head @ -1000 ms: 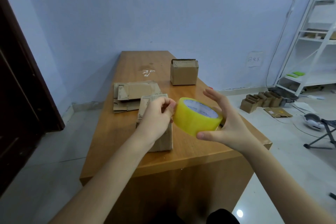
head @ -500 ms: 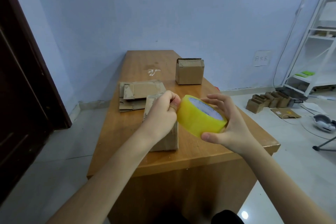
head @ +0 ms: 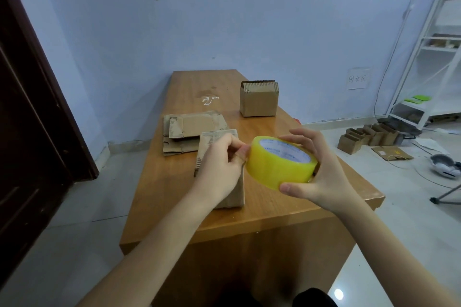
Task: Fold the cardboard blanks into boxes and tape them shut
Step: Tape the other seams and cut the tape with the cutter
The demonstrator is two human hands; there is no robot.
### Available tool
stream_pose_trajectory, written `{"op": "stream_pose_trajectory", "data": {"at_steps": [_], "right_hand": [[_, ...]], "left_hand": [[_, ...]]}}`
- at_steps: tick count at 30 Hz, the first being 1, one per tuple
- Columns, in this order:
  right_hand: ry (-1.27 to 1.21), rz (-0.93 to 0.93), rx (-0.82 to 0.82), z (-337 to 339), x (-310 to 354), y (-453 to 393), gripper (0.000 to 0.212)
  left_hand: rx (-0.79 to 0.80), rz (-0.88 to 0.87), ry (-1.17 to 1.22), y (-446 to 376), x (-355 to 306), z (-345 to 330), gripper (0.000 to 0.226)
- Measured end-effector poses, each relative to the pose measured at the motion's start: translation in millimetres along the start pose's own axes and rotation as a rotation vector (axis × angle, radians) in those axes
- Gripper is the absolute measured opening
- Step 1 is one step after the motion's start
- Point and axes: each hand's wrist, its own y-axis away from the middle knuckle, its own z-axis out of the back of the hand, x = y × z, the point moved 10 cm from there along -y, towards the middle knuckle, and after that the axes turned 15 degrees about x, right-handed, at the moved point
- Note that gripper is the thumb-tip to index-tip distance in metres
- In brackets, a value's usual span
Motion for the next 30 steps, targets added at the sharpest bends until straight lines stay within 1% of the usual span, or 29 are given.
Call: {"op": "stream_pose_trajectory", "data": {"at_steps": [3, 6, 7, 9, 11, 12, 14, 17, 19, 21, 23, 26, 28, 30], "right_hand": [[0.055, -0.002, -0.036, -3.5, -0.9, 0.5, 0.096], [0.069, 0.013, -0.114, -4.0, 0.5, 1.5, 0.085], [0.080, 0.032, -0.145, -4.4, 1.9, 1.9, 0.079], [0.094, 0.069, -0.234, -3.7, 5.8, 3.8, 0.060], [0.132, 0.103, -0.353, 2.4, 11.6, 7.6, 0.041], [0.173, 0.136, -0.405, 6.0, 16.8, 10.0, 0.036], [0.246, 0.234, -0.453, 9.1, 27.9, 14.6, 0.033], [0.205, 0.314, -0.440, 10.3, 35.4, 15.7, 0.031], [0.212, 0.308, -0.453, 15.8, 35.7, 17.8, 0.036], [0.274, 0.268, -0.470, 23.9, 34.0, 20.5, 0.046], [0.297, 0.227, -0.467, 30.0, 32.8, 21.3, 0.052], [0.340, 0.169, -0.436, 32.6, 36.1, 15.9, 0.043], [0.363, 0.156, -0.426, 32.7, 39.9, 14.2, 0.038], [0.368, 0.153, -0.402, 29.6, 42.1, 13.4, 0.032]], "left_hand": [[-0.018, 0.008, -0.063, -1.7, 5.0, -5.0, 0.024], [-0.065, 0.030, -0.176, -2.6, 3.1, -1.2, 0.021], [-0.089, 0.025, -0.214, -2.9, -0.2, 1.6, 0.020], [-0.114, 0.013, -0.250, -4.5, -9.3, 4.7, 0.022], [-0.073, 0.007, -0.251, -8.0, -16.3, 2.0, 0.028], [-0.046, -0.001, -0.250, -9.4, -19.3, 0.3, 0.030], [-0.013, -0.016, -0.237, -9.2, -22.5, -2.1, 0.033], [0.026, -0.019, -0.188, -8.2, -20.8, -7.4, 0.025], [0.019, -0.011, -0.170, -6.2, -19.7, -7.1, 0.020], [0.024, -0.007, -0.132, -5.5, -19.7, -3.1, 0.027], [0.064, -0.006, -0.154, -5.0, -26.0, -1.8, 0.030], [0.086, -0.012, -0.170, -5.0, -33.4, 2.5, 0.026], [0.155, 0.056, -0.059, -4.5, -25.8, 0.6, 0.021], [0.222, 0.147, 0.062, -2.0, -14.2, -3.2, 0.023]]}}
